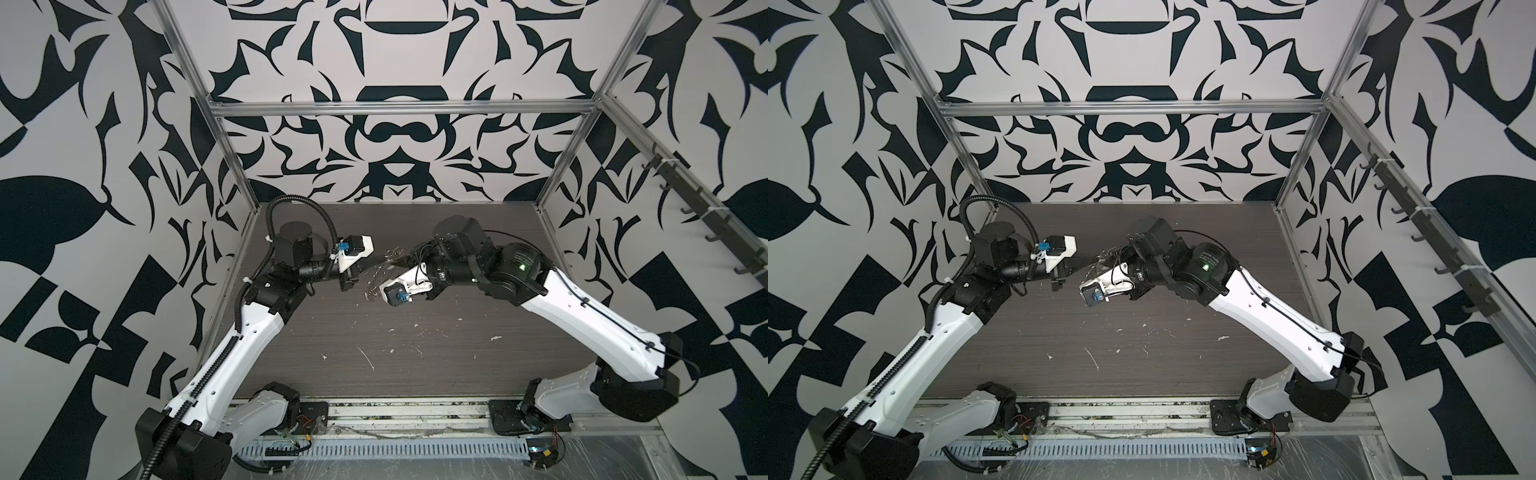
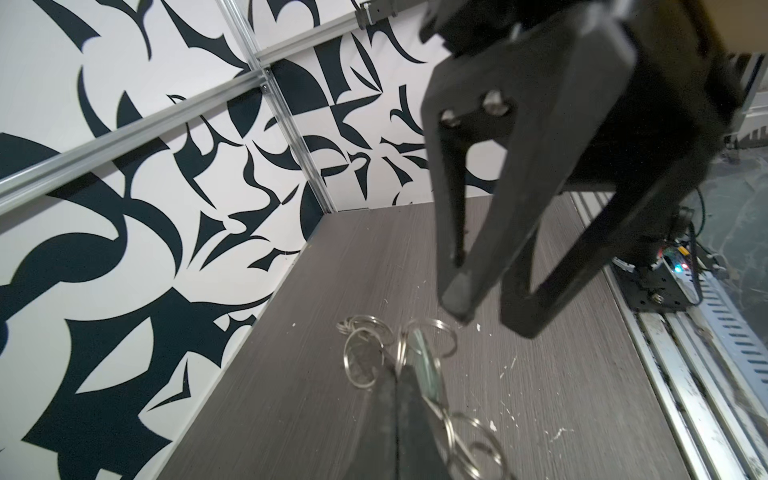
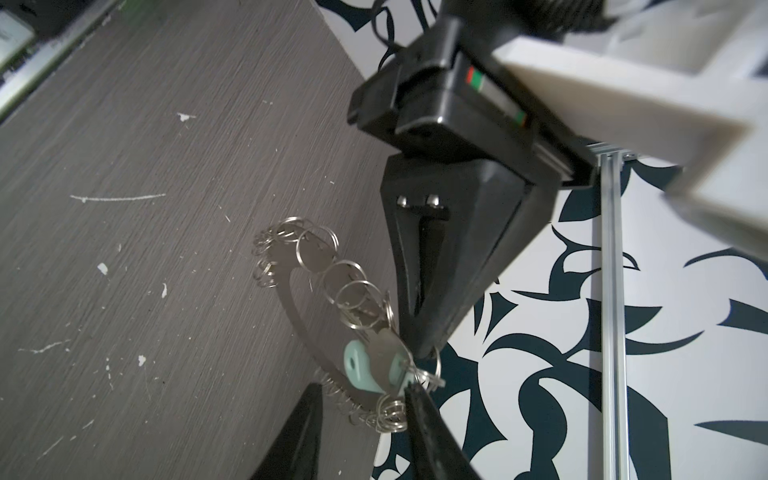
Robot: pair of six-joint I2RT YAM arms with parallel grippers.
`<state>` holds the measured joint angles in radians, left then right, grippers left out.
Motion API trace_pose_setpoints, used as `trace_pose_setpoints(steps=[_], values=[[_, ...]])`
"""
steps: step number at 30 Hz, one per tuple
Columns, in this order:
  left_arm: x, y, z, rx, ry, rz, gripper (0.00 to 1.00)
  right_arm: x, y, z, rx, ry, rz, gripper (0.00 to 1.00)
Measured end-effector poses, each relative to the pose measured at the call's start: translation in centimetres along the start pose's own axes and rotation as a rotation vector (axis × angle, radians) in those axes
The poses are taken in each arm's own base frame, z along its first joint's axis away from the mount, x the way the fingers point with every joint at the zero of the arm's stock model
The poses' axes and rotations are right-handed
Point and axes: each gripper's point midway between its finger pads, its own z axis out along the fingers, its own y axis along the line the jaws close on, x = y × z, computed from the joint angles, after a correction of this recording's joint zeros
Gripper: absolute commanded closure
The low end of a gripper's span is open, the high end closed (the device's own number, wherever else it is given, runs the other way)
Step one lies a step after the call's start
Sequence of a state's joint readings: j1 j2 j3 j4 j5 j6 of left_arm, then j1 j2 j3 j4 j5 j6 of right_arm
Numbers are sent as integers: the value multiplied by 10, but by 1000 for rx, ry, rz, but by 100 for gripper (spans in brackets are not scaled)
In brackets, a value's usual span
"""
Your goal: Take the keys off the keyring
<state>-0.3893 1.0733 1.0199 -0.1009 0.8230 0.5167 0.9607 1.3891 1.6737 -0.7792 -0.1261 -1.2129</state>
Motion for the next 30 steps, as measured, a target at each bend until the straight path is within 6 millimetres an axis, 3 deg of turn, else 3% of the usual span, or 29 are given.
trace_pose_setpoints(steps=[8, 13, 15, 18, 22, 24, 30], values=[[-11, 11, 3, -31, -57, 13, 100, -14, -10, -36, 116, -126, 189, 59], [-15, 17, 5, -48, -97, -12, 100, 20, -12, -39, 224, -214, 520, 57], [-17, 20, 6, -58, -116, -23, 100, 40, -12, -36, 275, -241, 678, 55], [-20, 24, 6, -79, -139, -37, 100, 54, -13, -29, 314, -282, 845, 52], [-25, 29, 6, -112, -174, -42, 100, 61, -25, -27, 381, -337, 1007, 35], [-28, 32, 7, -131, -196, -42, 100, 64, -33, -30, 426, -369, 1085, 21], [-37, 46, 11, -180, -250, -29, 100, 81, -56, -47, 596, -467, 1328, 12]])
